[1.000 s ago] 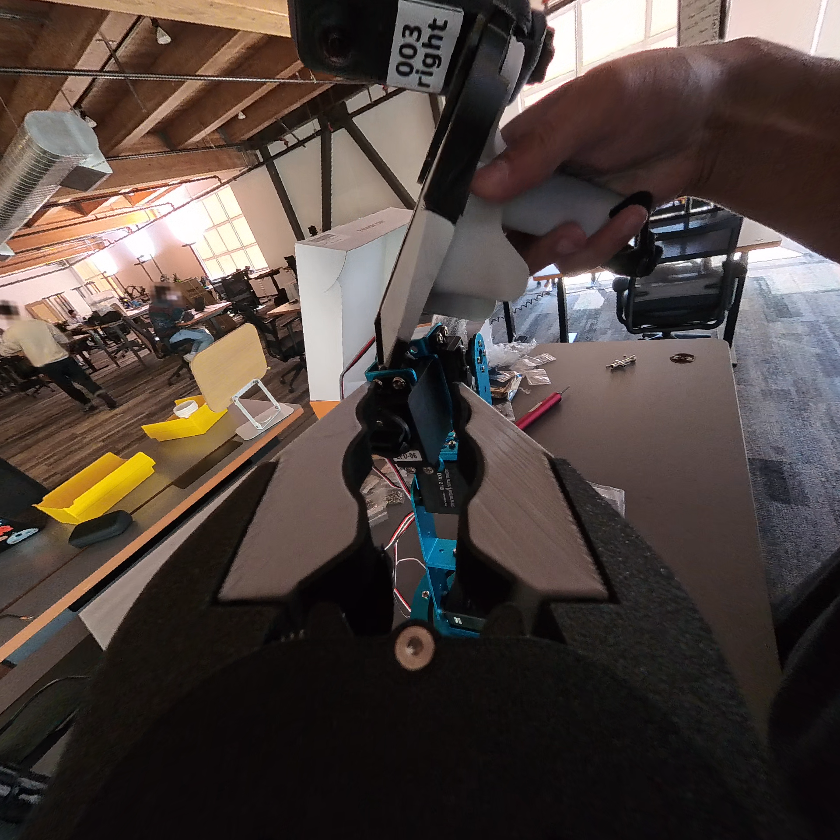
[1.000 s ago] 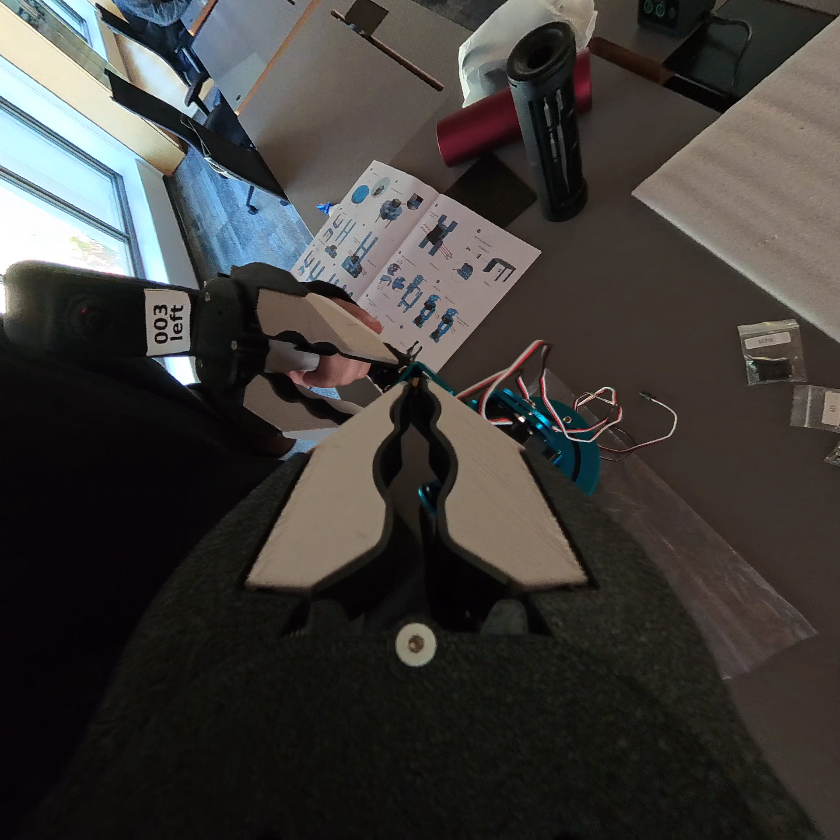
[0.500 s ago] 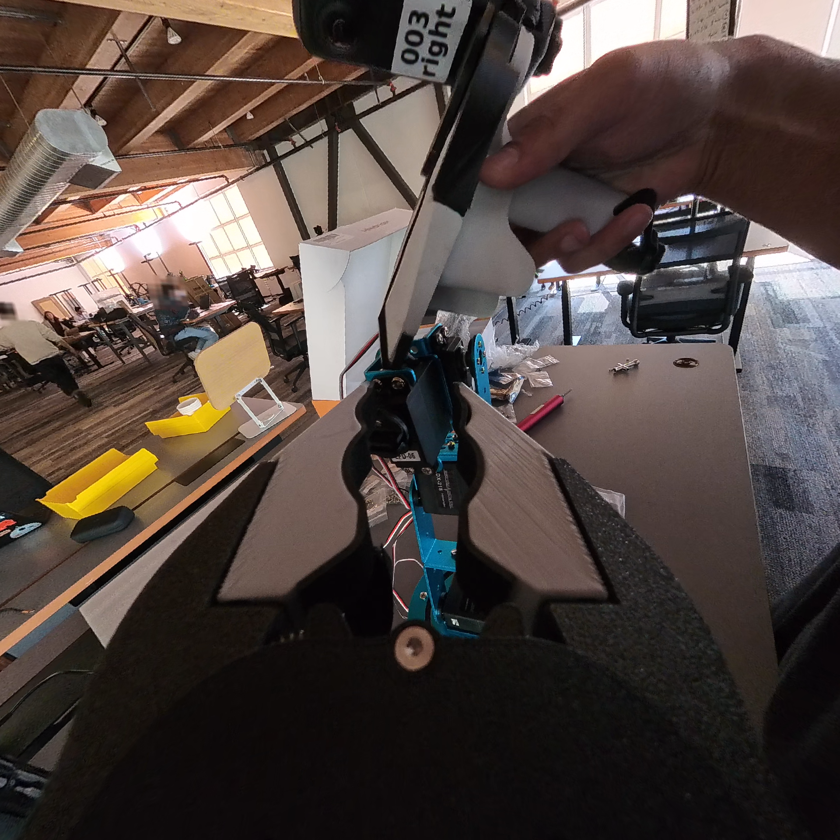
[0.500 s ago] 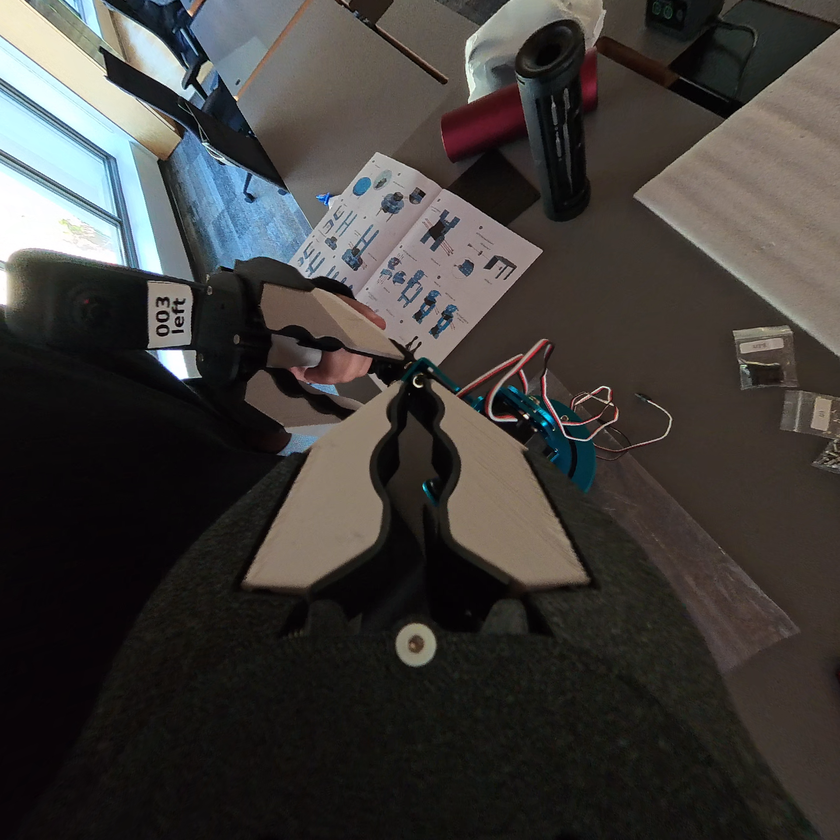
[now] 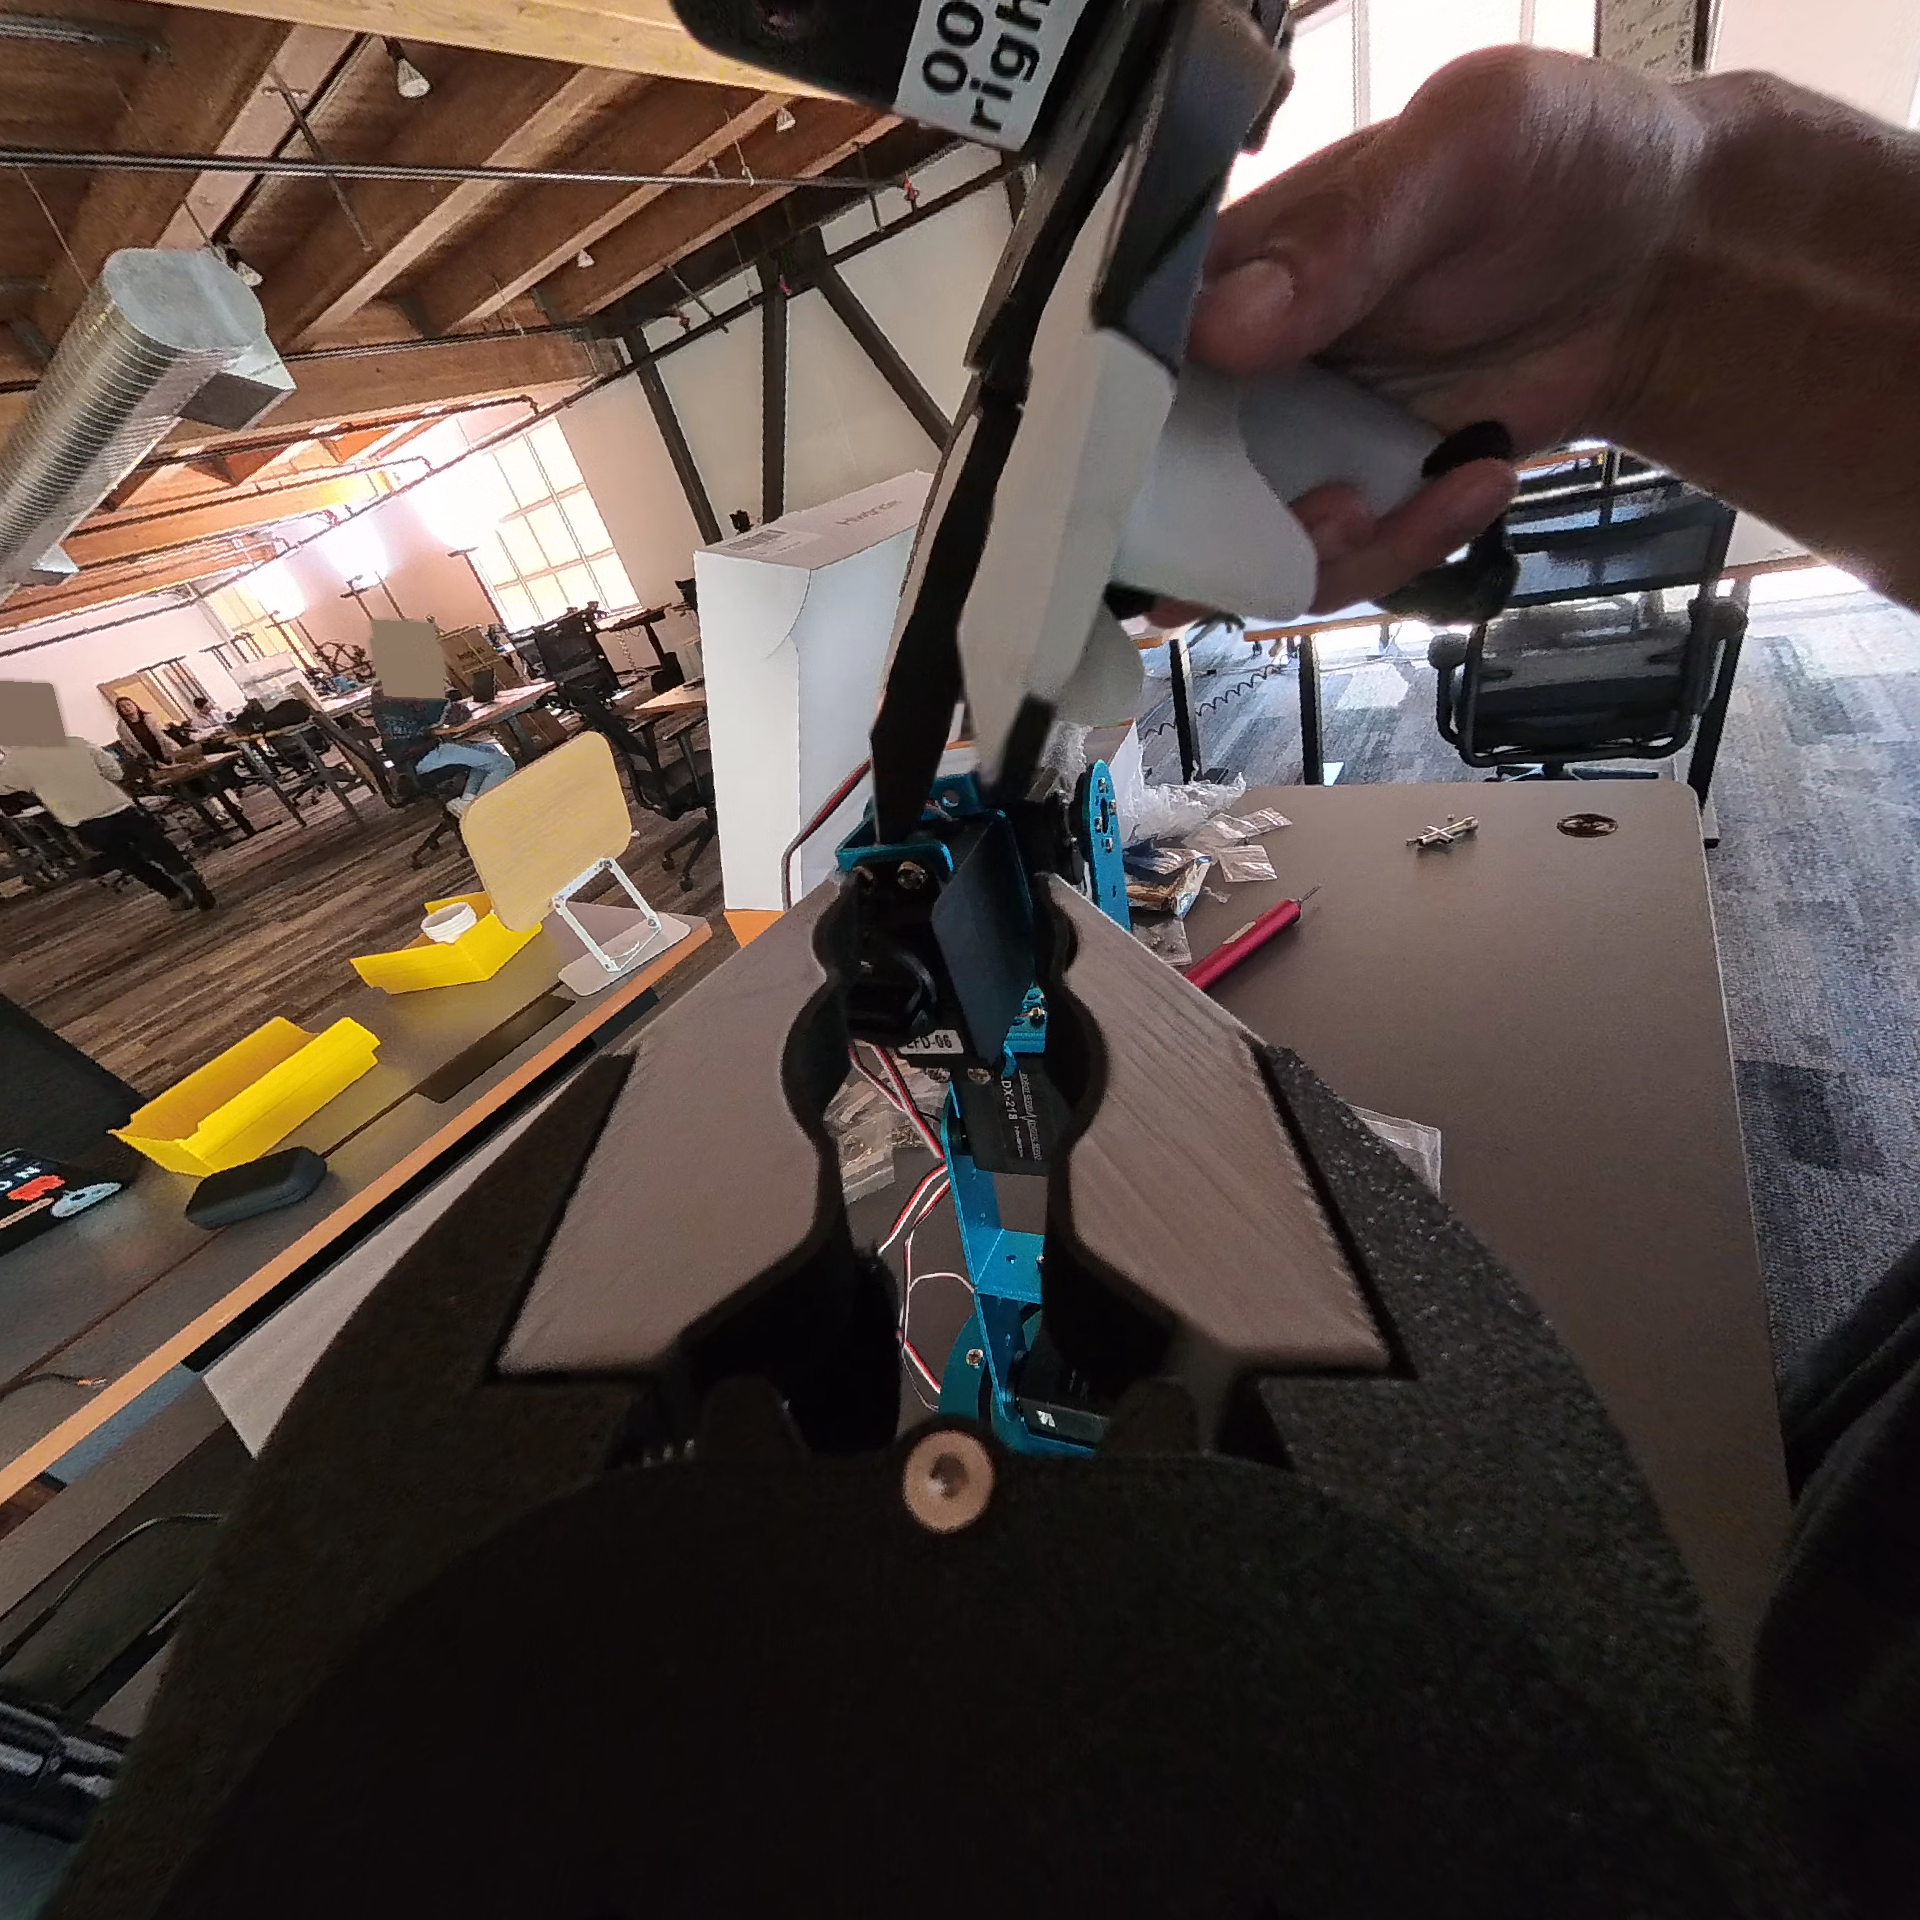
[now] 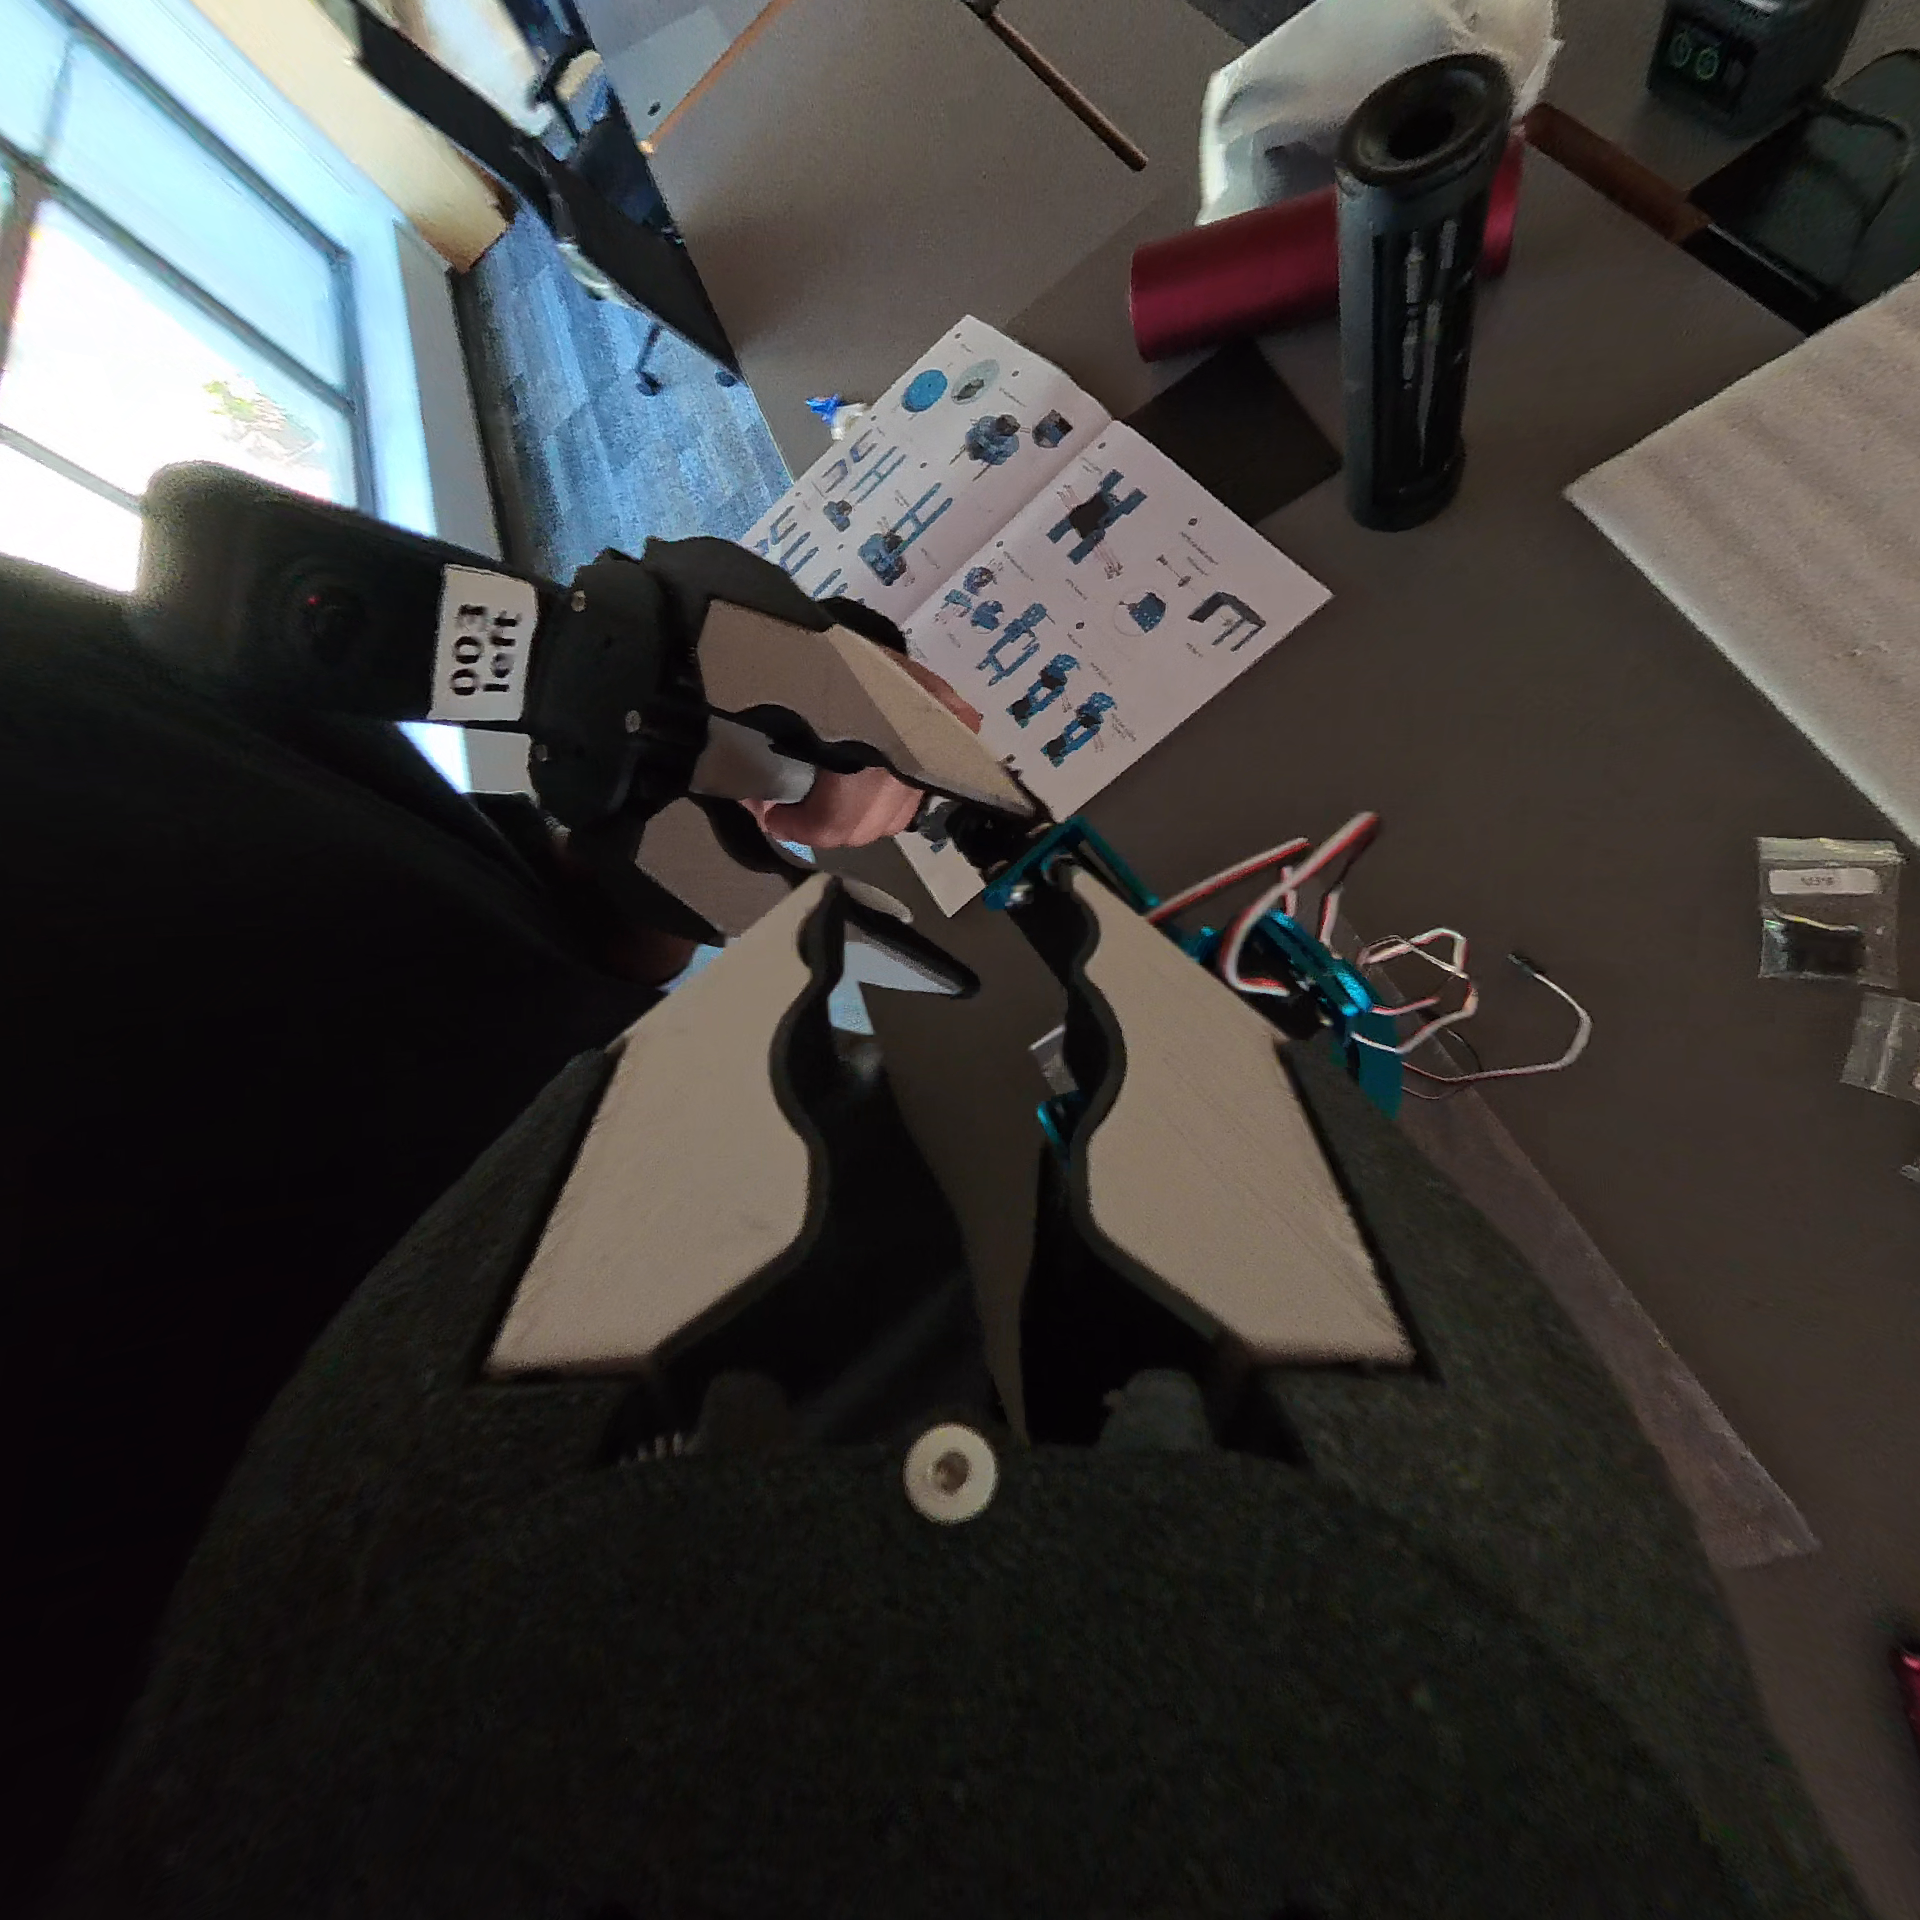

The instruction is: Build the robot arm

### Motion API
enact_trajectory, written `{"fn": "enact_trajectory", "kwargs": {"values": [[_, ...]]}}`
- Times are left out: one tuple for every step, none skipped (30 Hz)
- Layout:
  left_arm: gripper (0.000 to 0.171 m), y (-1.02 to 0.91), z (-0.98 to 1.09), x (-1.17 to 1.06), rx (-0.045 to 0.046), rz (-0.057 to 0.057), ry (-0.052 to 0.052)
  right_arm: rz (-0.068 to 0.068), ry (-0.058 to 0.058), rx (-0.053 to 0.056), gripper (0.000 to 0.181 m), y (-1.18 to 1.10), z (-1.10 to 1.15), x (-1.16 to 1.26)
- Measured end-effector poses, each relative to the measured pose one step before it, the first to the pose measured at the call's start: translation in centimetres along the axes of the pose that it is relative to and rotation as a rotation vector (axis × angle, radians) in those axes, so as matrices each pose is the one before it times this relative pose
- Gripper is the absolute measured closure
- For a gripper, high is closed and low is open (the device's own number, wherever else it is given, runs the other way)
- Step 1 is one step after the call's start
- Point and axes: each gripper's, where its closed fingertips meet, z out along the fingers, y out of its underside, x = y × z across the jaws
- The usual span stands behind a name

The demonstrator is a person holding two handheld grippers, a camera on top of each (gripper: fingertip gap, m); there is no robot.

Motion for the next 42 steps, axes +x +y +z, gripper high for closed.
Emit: {"fn": "enact_trajectory", "kwargs": {"values": [[0.140,0.021,-0.032,-0.032,-0.00064,0.0006,-0.0017,-0.0055,-0.0154,0.0029,0.137,-0.014,0.030,-0.255],[0.140,0.006,-0.023,0.008,-0.00001,-0.0010,0.0016,-0.0015,0.0060,0.0017,0.137,-0.003,0.029,0.107],[0.139,-0.004,-0.013,0.020,0.00010,-0.0033,0.0018,0.0036,0.0079,-0.0020,0.138,0.045,0.103,0.152],[0.139,-0.010,0.004,-0.016,-0.00010,-0.0003,-0.0017,0.0007,0.0013,0.0045,0.138,-0.029,0.048,0.029],[0.139,0.011,-0.003,-0.010,-0.00048,0.0028,-0.0010,0.0011,-0.0011,0.0012,0.138,-0.001,-0.008,-0.003],[0.139,0.011,0.012,0.009,-0.00020,0.0011,0.0007,0.0033,-0.0001,0.0014,0.138,-0.011,-0.038,-0.020],[0.139,-0.012,0.006,0.012,-0.00042,-0.0006,0.0013,-0.0019,0.0001,0.0014,0.137,0.018,-0.016,-0.031],[0.140,-0.003,0.016,-0.001,-0.00031,0.0001,0.0008,0.0004,0.0019,0.0013,0.137,0.019,0.003,0.020],[0.139,0.007,0.011,-0.007,0.00028,0.0004,-0.0002,0.0047,-0.0013,0.0019,0.137,0.003,-0.017,-0.033],[0.140,-0.004,0.021,-0.007,0.00046,0.0001,0.0002,0.0029,-0.0013,0.0014,0.137,0.009,-0.039,0.005],[0.140,0.002,0.018,-0.002,0.00005,0.0000,0.0005,0.0048,-0.0037,0.0009,0.137,0.026,-0.022,-0.019],[0.140,0.002,-0.001,-0.001,-0.00011,0.0006,0.0002,0.0060,-0.0083,-0.0013,0.137,0.054,-0.029,-0.077],[0.140,0.011,-0.014,-0.001,-0.00003,0.0007,0.0004,0.0038,-0.0050,0.0010,0.137,0.008,-0.025,-0.024],[0.140,-0.002,-0.005,0.011,-0.00008,0.0004,0.0000,0.0023,-0.0019,0.0024,0.138,-0.009,0.001,0.026],[0.140,0.013,-0.002,-0.007,-0.00025,0.0003,-0.0006,0.0011,-0.0005,0.0010,0.138,-0.008,-0.007,0.015],[0.140,0.000,-0.006,0.002,-0.00027,0.0005,-0.0006,-0.0012,0.0018,-0.0004,0.138,0.005,0.010,0.039],[0.140,0.003,0.002,-0.001,-0.00037,0.0005,-0.0005,-0.0031,0.0029,-0.0010,0.139,0.015,-0.001,0.031],[0.140,0.005,0.006,0.003,0.00013,0.0000,-0.0006,-0.0044,0.0034,-0.0003,0.139,-0.018,-0.017,0.042],[0.140,-0.008,0.004,-0.009,0.00056,-0.0008,-0.0011,-0.0040,0.0058,0.0014,0.140,-0.024,-0.044,0.072],[0.140,0.000,0.005,-0.009,0.00068,-0.0013,-0.0015,-0.0023,0.0034,-0.0023,0.139,0.022,-0.076,0.023],[0.140,-0.013,0.006,-0.016,0.00090,-0.0014,-0.0018,-0.0059,0.0052,-0.0013,0.139,0.016,-0.123,0.019],[0.141,0.005,0.005,-0.029,0.00202,-0.0020,-0.0024,-0.0104,0.0059,0.0006,0.139,-0.020,-0.167,0.013],[0.142,-0.017,0.000,-0.045,0.00340,-0.0042,-0.0027,-0.0181,0.0126,0.0018,0.140,-0.078,-0.271,0.116],[0.144,-0.016,0.001,-0.073,0.00428,-0.0075,-0.0026,-0.0198,0.0197,0.0075,0.143,-0.188,-0.345,0.237],[0.145,-0.028,0.012,-0.074,0.00452,-0.0094,-0.0031,-0.0187,0.0139,0.0115,0.147,-0.310,-0.354,0.218],[0.147,-0.025,0.012,-0.077,0.00450,-0.0082,-0.0044,-0.0243,0.0103,0.0122,0.150,-0.369,-0.335,0.221],[0.147,-0.019,0.011,-0.054,0.00436,-0.0046,-0.0059,-0.0412,0.0213,0.0127,0.151,-0.414,-0.291,0.446],[0.148,0.000,0.022,-0.052,0.00346,-0.0015,-0.0086,-0.0638,0.0386,0.0021,0.151,-0.249,-0.164,0.770],[0.149,0.004,0.032,-0.058,0.00233,-0.0018,-0.0099,-0.0845,0.0176,-0.0075,0.154,-0.038,0.071,0.515],[0.149,-0.014,0.027,-0.024,0.00150,-0.0048,-0.0085,-0.0803,-0.0264,-0.0080,0.156,0.116,0.231,-0.070],[0.149,-0.014,0.025,-0.010,0.00070,-0.0050,-0.0081,-0.0526,-0.0527,-0.0268,0.156,0.358,0.339,-0.326],[0.149,-0.005,0.032,-0.017,0.00007,-0.0004,-0.0099,-0.0314,-0.0432,-0.0370,0.155,0.382,0.354,-0.090],[0.149,0.019,0.024,-0.015,-0.00111,0.0040,-0.0117,-0.0217,-0.0149,-0.0303,0.154,0.283,0.269,0.376],[0.149,0.026,0.025,-0.023,-0.00325,0.0056,-0.0121,-0.0170,-0.0156,-0.0236,0.154,0.190,0.184,0.326],[0.149,0.023,0.008,-0.020,-0.00471,0.0056,-0.0126,-0.0158,-0.0231,-0.0055,0.155,-0.039,0.113,0.135],[0.149,0.018,0.011,-0.026,-0.00409,0.0034,-0.0126,-0.0134,-0.0334,0.0076,0.157,-0.172,0.082,-0.095],[0.149,0.000,0.030,-0.023,-0.00217,-0.0004,-0.0118,-0.0065,-0.0399,0.0043,0.158,-0.069,0.108,-0.240],[0.149,0.000,0.029,-0.024,-0.00040,-0.0026,-0.0115,-0.0041,-0.0384,0.0014,0.158,0.035,0.149,-0.260],[0.148,0.002,0.024,-0.019,0.00001,-0.0022,-0.0119,-0.0045,-0.0301,0.0013,0.158,0.036,0.172,-0.189],[0.149,0.000,0.038,-0.019,-0.00007,-0.0010,-0.0124,-0.0059,-0.0094,0.0002,0.159,0.036,0.131,0.076],[0.149,0.006,0.021,-0.031,-0.00039,-0.0003,-0.0125,-0.0052,0.0003,-0.0020,0.159,0.064,0.090,0.193],[0.149,0.004,0.018,-0.019,-0.00111,0.0001,-0.0120,-0.0030,-0.0072,-0.0004,0.159,-0.007,0.106,0.031]]}}
